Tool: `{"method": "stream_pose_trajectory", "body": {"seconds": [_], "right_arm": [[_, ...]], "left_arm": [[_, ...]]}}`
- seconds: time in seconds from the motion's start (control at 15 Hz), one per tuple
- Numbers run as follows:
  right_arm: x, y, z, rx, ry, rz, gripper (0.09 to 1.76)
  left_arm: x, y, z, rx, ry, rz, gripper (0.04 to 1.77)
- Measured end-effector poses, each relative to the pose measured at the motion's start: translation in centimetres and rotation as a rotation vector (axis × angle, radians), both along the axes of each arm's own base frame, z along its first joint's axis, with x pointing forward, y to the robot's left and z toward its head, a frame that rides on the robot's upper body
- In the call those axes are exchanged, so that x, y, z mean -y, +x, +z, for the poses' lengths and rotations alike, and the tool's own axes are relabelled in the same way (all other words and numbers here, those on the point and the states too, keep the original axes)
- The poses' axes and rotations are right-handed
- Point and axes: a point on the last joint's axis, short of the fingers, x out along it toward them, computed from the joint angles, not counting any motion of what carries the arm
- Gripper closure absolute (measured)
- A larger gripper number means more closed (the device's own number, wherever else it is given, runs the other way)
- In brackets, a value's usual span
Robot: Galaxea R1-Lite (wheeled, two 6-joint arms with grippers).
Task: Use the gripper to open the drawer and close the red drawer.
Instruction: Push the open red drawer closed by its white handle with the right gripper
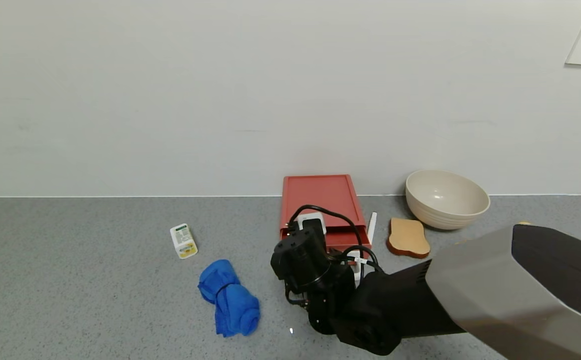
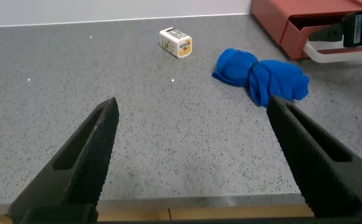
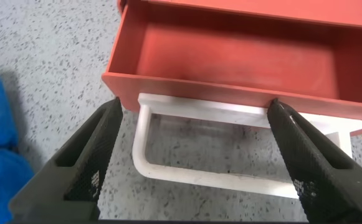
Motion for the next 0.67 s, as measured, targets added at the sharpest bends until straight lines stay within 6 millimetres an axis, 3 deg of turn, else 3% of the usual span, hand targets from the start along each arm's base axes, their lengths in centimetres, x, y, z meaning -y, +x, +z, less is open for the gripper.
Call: {"method": "stream_pose_trajectory", "body": {"seconds": [0.67], "right_arm": [[-0.7, 2.3, -0.1, 0.028, -0.007, 0.025, 0.14]], "left_arm": [[0.0, 0.0, 0.0, 0.0, 0.0, 0.0, 0.09]]}}
